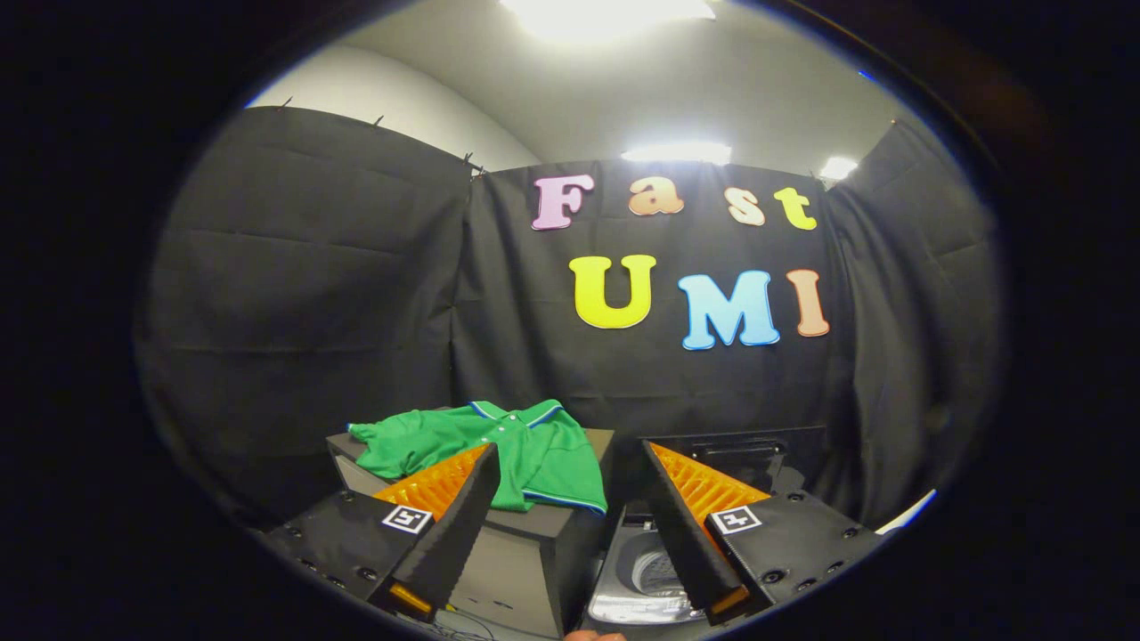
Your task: Put the clothes into the washing machine and then close the washing machine lid.
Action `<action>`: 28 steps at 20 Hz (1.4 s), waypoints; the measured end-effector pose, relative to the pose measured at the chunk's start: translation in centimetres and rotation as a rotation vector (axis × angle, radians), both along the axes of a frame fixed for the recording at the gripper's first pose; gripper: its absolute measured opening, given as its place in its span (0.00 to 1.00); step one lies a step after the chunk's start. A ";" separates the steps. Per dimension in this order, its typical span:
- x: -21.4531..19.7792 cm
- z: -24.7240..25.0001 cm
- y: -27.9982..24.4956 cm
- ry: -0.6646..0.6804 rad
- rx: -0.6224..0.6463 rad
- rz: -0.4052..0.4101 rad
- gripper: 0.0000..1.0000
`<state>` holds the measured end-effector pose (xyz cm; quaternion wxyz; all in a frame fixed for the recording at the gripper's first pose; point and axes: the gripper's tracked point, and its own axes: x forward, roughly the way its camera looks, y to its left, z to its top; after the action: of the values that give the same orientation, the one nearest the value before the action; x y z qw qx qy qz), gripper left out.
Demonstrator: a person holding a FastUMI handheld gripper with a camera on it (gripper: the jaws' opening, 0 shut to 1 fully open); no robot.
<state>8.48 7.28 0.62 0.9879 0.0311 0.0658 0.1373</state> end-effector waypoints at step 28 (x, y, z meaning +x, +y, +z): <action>11.3 -0.4 16.4 0.446 -0.175 -0.009 0.98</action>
<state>19.81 23.66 0.24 0.9483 -0.0248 0.2941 0.1164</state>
